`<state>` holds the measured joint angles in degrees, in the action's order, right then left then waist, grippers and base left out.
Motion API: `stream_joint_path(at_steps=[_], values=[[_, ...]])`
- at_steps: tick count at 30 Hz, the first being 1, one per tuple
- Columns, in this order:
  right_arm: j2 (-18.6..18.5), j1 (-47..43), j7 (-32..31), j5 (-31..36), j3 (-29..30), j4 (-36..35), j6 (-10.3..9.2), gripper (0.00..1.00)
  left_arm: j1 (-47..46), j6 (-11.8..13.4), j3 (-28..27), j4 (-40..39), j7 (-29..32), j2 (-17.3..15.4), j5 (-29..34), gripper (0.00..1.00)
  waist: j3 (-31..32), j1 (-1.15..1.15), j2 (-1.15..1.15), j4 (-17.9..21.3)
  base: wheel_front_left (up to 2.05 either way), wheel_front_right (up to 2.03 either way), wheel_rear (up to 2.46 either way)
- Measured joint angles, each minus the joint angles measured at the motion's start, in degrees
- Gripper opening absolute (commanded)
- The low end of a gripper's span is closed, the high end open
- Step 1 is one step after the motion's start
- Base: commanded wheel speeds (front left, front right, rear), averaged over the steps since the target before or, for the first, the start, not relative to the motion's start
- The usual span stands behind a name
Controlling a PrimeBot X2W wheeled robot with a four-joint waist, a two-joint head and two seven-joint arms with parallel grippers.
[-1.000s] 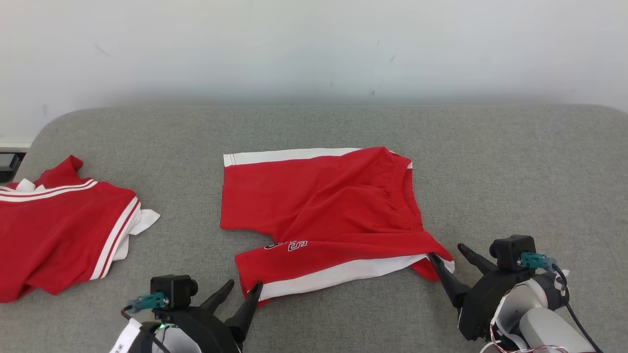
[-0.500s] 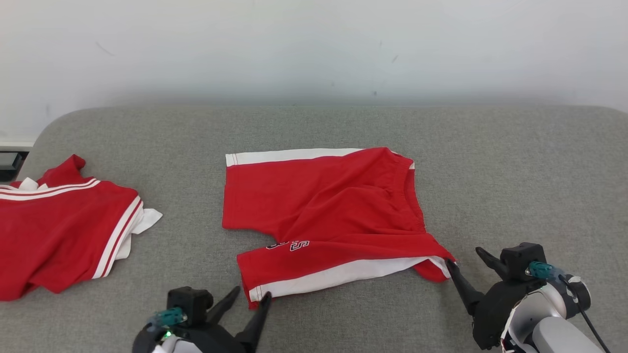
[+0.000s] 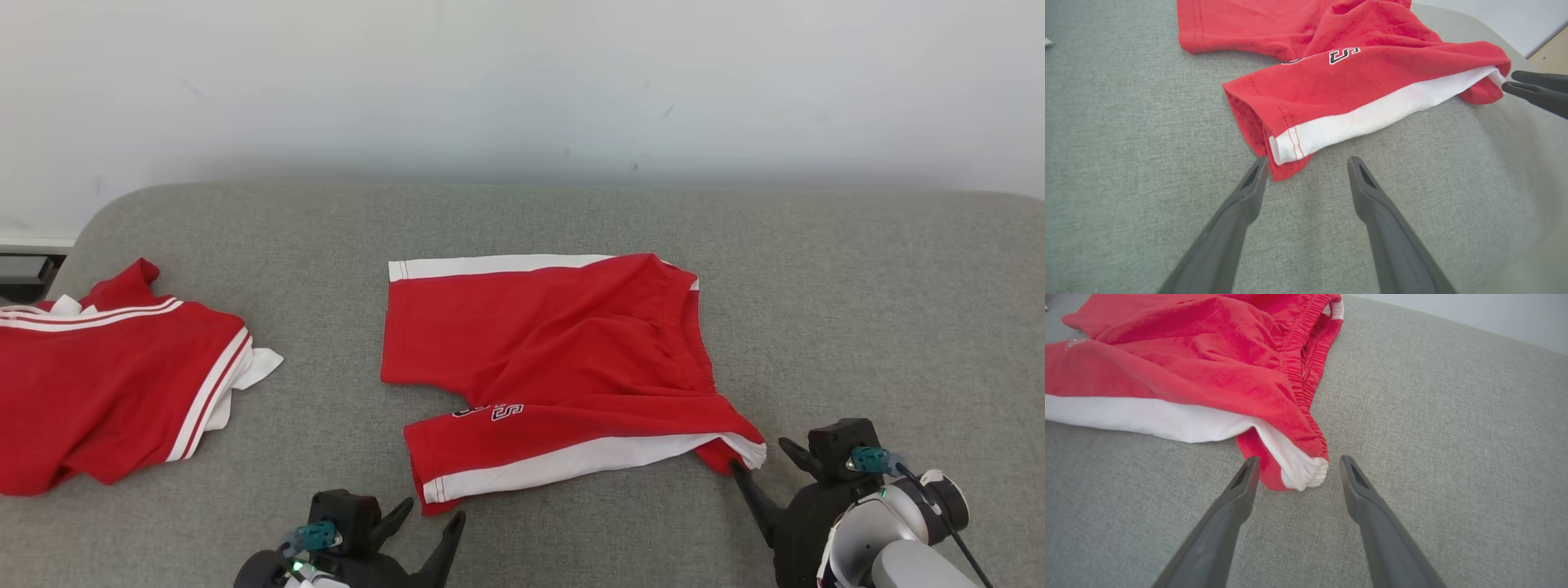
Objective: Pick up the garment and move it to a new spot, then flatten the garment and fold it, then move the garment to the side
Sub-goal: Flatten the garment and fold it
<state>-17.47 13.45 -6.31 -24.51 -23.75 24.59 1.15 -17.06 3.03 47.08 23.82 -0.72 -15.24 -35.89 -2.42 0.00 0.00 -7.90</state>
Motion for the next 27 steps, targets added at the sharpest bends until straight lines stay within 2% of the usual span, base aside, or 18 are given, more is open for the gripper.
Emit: stream_joint_path(at_steps=[15, 16, 17, 18, 19, 20, 21, 22, 23, 25, 27], values=[[0.1, 1.9, -2.9, 1.1, -0.8, 0.9, -1.24, 1.0, -3.4, 0.5, 0.1, 2.0, 0.3, 0.9, 0.6, 1.0, -2.0, 0.01, 0.0, 0.5, 0.0, 0.0, 0.0], [0.2, 2.1, -3.1, 1.2, -0.9, 1.0, -1.38, 1.0, -3.4, 0.5, 0.0, 2.3, 0.3, 1.0, 0.6, 0.96, -2.1, 0.01, 0.0, 0.5, 0.0, 0.0, 0.0], [0.2, 2.4, -3.3, 1.3, -0.9, 1.0, -1.68, 1.0, -3.4, 0.5, 0.0, 2.6, 0.3, 1.2, 0.6, 0.86, -2.3, 0.01, 0.0, 0.5, 0.0, 0.0, 0.0], [0.2, 2.5, -3.3, 1.4, -0.9, 1.0, -1.74, 1.0, -3.4, 0.4, 0.1, 2.9, 0.4, 1.3, 0.6, 0.8, -2.5, 0.01, 0.0, 0.4, 0.0, 0.0, 0.0], [0.4, 2.6, -3.5, 1.4, -1.0, 1.2, -1.75, 1.0, -3.5, 0.4, 0.0, 3.2, 0.6, 1.4, 0.6, 0.62, -2.7, 0.01, 0.0, 0.4, 0.0, 0.0, 0.0], [0.5, 2.7, -3.8, 1.4, -1.1, 1.3, -1.8, 1.0, -3.6, 0.1, 0.0, 3.5, 0.7, 1.6, 0.6, 0.62, -2.8, 0.01, 0.0, 0.3, 0.0, 0.0, 0.0], [0.8, 2.9, -3.9, 1.4, -1.3, 1.3, -1.94, 0.56, -3.7, -0.1, 0.0, 3.7, 0.7, 1.6, 0.6, 0.47, -3.0, 0.01, 0.0, 0.3, 0.0, 0.0, 0.0], [1.1, 3.2, -4.3, 1.4, -1.5, 1.5, -1.99, 0.29, -3.8, -0.1, 0.0, 4.1, 0.7, 1.8, 0.5, 0.42, -3.2, 0.01, 0.0, 0.3, 0.0, 0.0, 0.0], [1.2, 3.6, -4.3, 1.4, -1.6, 1.7, -1.99, 0.0, -4.1, -0.1, 0.0, 4.6, 0.7, 2.0, 0.5, 0.24, -3.3, 0.01, 0.0, 0.2, 0.0, 0.0, 0.0], [1.3, 3.9, -4.4, 1.4, -1.6, 2.3, -1.98, 0.0, -4.7, -0.6, -0.2, 5.2, 0.4, 2.5, 0.3, 0.0, -3.6, 0.01, 0.0, 0.1, 0.0, 0.0, 0.0], [1.3, 4.1, -4.4, 1.4, -1.6, 2.5, -1.98, 0.0, -4.7, -0.6, -0.1, 5.4, 0.1, 2.5, 0.4, 0.0, -3.6, 0.01, 0.0, 0.1, 0.0, 0.0, 0.0]])
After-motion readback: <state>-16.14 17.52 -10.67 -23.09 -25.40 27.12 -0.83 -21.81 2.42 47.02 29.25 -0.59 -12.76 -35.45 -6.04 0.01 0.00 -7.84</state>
